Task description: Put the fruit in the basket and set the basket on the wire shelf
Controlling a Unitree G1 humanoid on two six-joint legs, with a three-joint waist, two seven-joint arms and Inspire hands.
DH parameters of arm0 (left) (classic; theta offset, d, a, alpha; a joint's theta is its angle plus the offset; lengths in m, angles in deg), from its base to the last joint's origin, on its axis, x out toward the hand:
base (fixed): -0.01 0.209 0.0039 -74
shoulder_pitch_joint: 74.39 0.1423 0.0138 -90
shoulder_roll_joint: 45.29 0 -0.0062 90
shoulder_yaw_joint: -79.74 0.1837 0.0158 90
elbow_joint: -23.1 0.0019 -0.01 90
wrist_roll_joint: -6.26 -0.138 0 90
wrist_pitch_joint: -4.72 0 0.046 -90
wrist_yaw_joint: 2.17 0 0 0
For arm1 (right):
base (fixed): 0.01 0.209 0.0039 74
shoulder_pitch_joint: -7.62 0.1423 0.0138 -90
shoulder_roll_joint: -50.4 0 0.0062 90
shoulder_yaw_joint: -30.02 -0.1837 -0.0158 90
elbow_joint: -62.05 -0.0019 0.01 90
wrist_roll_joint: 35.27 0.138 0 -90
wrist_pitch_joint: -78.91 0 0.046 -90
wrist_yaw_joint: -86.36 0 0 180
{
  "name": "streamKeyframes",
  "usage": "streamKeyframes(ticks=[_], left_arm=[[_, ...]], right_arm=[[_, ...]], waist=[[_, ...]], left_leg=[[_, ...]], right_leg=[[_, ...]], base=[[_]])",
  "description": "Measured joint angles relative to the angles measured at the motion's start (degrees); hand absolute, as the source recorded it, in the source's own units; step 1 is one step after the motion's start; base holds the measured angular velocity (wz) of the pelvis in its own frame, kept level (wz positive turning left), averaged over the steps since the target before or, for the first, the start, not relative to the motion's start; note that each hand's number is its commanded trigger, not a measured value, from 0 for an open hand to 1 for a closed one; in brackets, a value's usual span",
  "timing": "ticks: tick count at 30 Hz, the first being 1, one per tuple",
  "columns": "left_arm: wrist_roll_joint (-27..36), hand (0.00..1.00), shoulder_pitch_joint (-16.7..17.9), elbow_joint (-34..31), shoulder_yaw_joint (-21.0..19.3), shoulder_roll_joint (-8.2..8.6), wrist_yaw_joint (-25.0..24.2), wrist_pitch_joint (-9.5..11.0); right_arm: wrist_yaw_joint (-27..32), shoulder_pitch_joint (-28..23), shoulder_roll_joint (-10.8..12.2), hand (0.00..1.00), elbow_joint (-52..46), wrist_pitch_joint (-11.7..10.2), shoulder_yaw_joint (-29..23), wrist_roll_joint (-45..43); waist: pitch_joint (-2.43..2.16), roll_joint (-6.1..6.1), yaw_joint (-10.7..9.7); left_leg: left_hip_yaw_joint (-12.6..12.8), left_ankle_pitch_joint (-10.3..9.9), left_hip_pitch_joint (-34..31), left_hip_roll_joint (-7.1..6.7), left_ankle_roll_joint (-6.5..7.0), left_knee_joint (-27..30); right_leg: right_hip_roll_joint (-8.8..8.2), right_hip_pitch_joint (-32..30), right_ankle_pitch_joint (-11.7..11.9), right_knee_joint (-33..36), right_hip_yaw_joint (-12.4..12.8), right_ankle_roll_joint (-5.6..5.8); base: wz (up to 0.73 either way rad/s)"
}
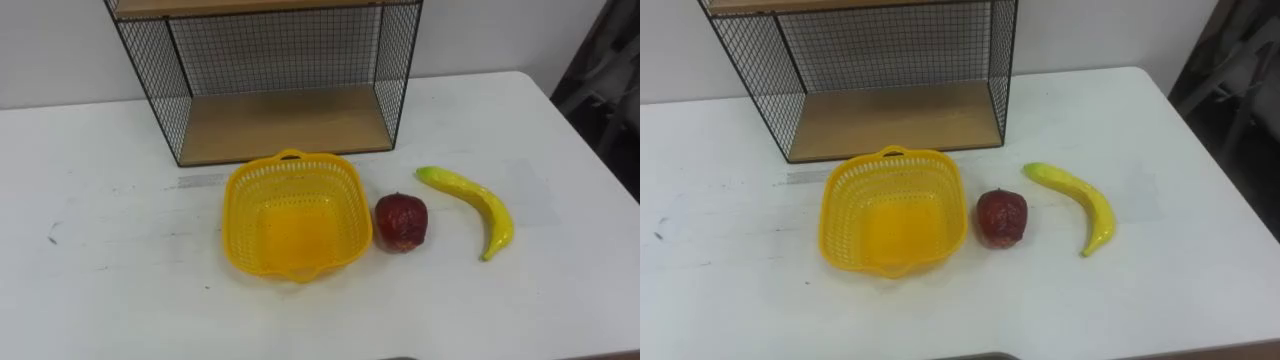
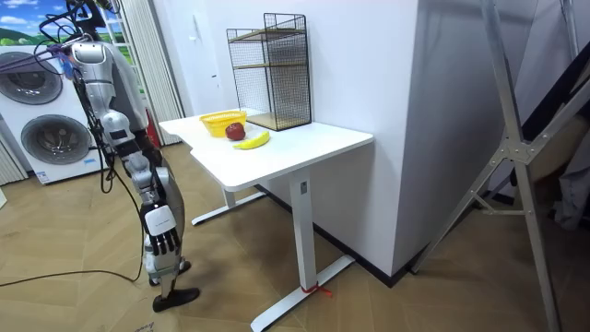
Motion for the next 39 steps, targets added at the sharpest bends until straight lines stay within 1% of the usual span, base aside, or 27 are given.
streamKeyframes(ticks=[6,11,14,20,23,24,26,28,29,31,32,34,35,36,37,38,39], left_arm=[[0.04,0.00,0.45,-0.02,-0.06,0.00,0.00,0.11],[0.04,0.00,0.58,-0.11,-0.37,0.01,0.02,0.19],[-0.11,0.00,0.57,0.00,-1.38,0.10,0.19,0.17],[-0.13,0.00,0.89,-0.17,-1.48,0.16,1.35,0.15],[-1.24,0.00,1.06,-0.18,-3.70,0.67,1.73,0.17],[-1.24,0.00,1.25,-0.17,-4.12,0.71,1.74,0.18],[-1.24,0.00,1.44,-0.17,-5.43,0.75,1.77,0.19],[-1.21,0.00,1.35,-0.18,-6.03,0.68,2.44,0.13],[-1.21,0.00,1.48,-0.18,-6.26,0.68,2.82,0.14],[-1.36,0.00,1.59,-0.22,-9.04,0.71,4.07,0.37],[-1.35,0.00,1.59,-0.23,-9.78,0.70,4.20,0.54],[-1.23,0.00,1.89,-0.32,-11.67,0.63,5.42,1.60],[-1.20,0.00,2.03,-0.32,-12.15,0.63,5.79,1.91],[-1.18,0.00,2.38,-0.30,-12.61,0.61,6.37,2.35],[-1.18,0.00,2.70,-0.39,-12.64,0.50,6.64,2.45],[-1.18,0.00,2.80,-0.49,-12.71,0.48,6.67,2.42],[-1.15,0.00,3.18,-0.97,-13.18,0.48,6.68,2.38]], right_arm=[[0.01,0.08,-0.02,0.00,-0.08,-0.01,0.04,0.15],[0.81,0.10,-0.10,0.00,-0.09,-0.06,-0.17,2.30],[1.52,0.25,-0.03,0.00,0.05,-0.05,-1.09,3.41],[3.65,-0.28,0.02,0.00,-0.02,-0.05,-1.88,12.50],[5.67,-0.58,0.01,0.00,0.70,-0.07,-4.48,20.31],[6.71,-0.74,0.00,0.00,1.38,0.01,-5.76,24.02],[7.65,-1.29,0.00,0.00,1.29,-0.15,-8.84,31.18],[9.06,-1.78,-0.02,0.00,1.25,-0.67,-12.45,44.17],[9.36,-1.87,-0.03,0.00,1.26,-0.77,-13.05,47.45],[9.88,-2.56,0.11,0.00,1.08,-1.40,-16.51,59.83],[10.20,-2.57,0.11,0.00,1.10,-1.56,-17.67,62.23],[12.23,-2.40,0.10,0.00,1.05,-2.63,-22.22,69.75],[12.92,-2.06,0.09,0.00,1.03,-2.85,-23.50,71.52],[14.29,-1.53,0.02,0.00,0.95,-3.43,-25.61,75.09],[15.67,-1.52,-0.10,0.00,0.54,-3.68,-27.74,78.69],[16.31,-1.45,-0.19,0.00,0.18,-3.69,-28.71,80.34],[17.82,-1.50,-0.25,0.00,-0.98,-3.69,-31.14,83.16]], waist=[[0.17,-0.21,0.15],[0.16,-0.20,0.21],[0.15,-0.23,0.14],[0.08,-0.37,0.25],[0.16,-0.44,0.28],[0.19,-0.46,0.48],[0.24,-0.39,0.14],[0.31,-0.26,-0.67],[0.32,-0.24,-0.88],[0.32,-0.25,-1.33],[0.32,-0.25,-1.50],[0.30,-0.27,-2.36],[0.30,-0.28,-2.60],[0.27,-0.33,-2.88],[0.23,-0.42,-3.36],[0.20,-0.50,-3.56],[0.17,-0.60,-4.11]], left_leg=[[-0.12,0.00,-0.07,-0.03,0.00,0.00],[-0.25,0.00,-0.06,-0.05,0.00,0.01],[-0.24,0.00,-0.02,-0.02,0.00,0.01],[-0.25,0.00,0.06,0.00,0.00,0.01],[0.18,0.00,0.50,0.02,0.00,-0.04],[0.27,0.00,0.86,0.05,0.00,-0.07],[0.24,0.00,0.79,0.09,0.00,0.00],[0.26,0.00,0.82,0.09,0.00,0.00],[0.26,0.00,0.87,0.09,0.00,0.01],[0.44,0.00,0.87,0.13,0.00,0.02],[0.44,0.00,0.85,0.12,0.00,0.01],[0.51,0.00,0.81,0.08,0.00,0.02],[0.63,0.00,0.82,0.09,0.00,0.01],[0.89,0.00,0.84,0.12,0.00,0.01],[0.93,0.00,0.83,0.12,0.00,0.07],[0.92,0.00,0.81,0.10,0.00,0.07],[0.91,0.00,0.74,0.09,0.00,0.07]], right_leg=[[-0.01,-0.05,0.00,-0.12,0.01,0.00],[0.00,-0.07,0.00,-0.12,0.02,0.01],[0.04,-0.07,0.00,-0.11,0.01,0.00],[0.05,0.02,0.00,-0.04,0.04,0.00],[0.10,0.31,0.00,-0.01,0.21,0.00],[0.16,0.45,0.00,0.05,0.57,0.00],[0.23,0.62,0.00,-0.04,0.65,-0.01],[0.23,0.62,0.00,-0.08,0.57,-0.01],[0.23,0.59,0.00,-0.12,0.58,-0.01],[0.27,0.53,0.00,-0.08,0.61,-0.02],[0.26,0.53,0.00,-0.07,0.58,-0.02],[0.24,0.44,0.00,0.00,0.62,-0.01],[0.25,0.36,0.00,0.05,0.71,-0.01],[0.31,0.30,0.00,0.07,1.05,-0.02],[0.32,0.26,0.01,0.08,1.17,-0.02],[0.31,0.22,0.01,0.10,1.17,-0.02],[0.31,0.11,0.01,0.12,1.16,-0.02]], base=[[0.00],[0.00],[0.00],[0.00],[-0.02],[-0.11],[-0.05],[0.04],[0.00],[0.00],[0.00],[0.00],[-0.08],[-0.10],[-0.09],[0.00],[0.00]])
